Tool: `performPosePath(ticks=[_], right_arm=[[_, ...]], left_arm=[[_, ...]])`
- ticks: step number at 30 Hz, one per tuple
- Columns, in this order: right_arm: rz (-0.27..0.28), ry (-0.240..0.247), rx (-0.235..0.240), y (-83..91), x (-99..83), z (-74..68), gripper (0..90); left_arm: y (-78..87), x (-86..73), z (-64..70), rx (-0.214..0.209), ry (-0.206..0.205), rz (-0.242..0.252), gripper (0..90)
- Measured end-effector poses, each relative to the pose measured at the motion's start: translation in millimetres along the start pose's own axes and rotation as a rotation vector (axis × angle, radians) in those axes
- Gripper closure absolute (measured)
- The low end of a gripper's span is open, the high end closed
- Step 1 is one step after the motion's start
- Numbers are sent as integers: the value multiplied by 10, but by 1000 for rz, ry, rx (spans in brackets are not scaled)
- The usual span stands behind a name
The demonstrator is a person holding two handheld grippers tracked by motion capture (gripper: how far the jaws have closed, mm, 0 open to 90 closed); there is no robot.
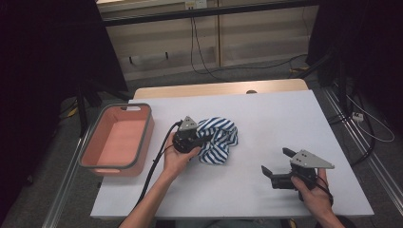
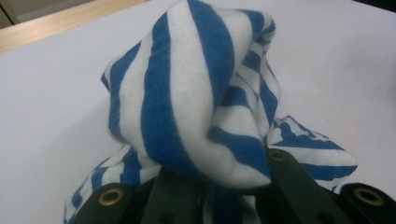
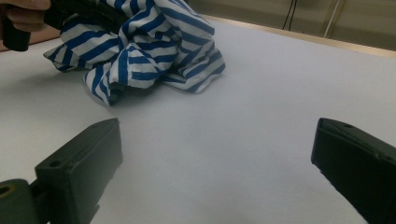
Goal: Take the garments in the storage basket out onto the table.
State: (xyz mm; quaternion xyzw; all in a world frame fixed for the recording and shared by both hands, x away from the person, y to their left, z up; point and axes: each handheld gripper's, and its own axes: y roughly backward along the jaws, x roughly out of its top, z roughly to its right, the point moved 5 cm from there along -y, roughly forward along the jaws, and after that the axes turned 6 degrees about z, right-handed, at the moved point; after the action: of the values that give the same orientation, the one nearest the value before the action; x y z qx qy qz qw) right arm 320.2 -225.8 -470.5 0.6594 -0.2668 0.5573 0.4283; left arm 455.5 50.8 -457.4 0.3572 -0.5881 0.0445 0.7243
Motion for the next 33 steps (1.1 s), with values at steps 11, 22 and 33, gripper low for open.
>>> performPosePath(ticks=[11, 22, 33], right_arm=[[-2, 0, -2, 0, -3, 4, 15], [1, 8, 13, 0, 2, -1, 16], [1, 7, 10, 2, 3, -1, 15]], left_arm=[[-93, -193, -113, -10, 51, -60, 803], [-179, -262, 6, -11, 50, -128, 788], [-115, -210, -23, 26, 82, -103, 547]])
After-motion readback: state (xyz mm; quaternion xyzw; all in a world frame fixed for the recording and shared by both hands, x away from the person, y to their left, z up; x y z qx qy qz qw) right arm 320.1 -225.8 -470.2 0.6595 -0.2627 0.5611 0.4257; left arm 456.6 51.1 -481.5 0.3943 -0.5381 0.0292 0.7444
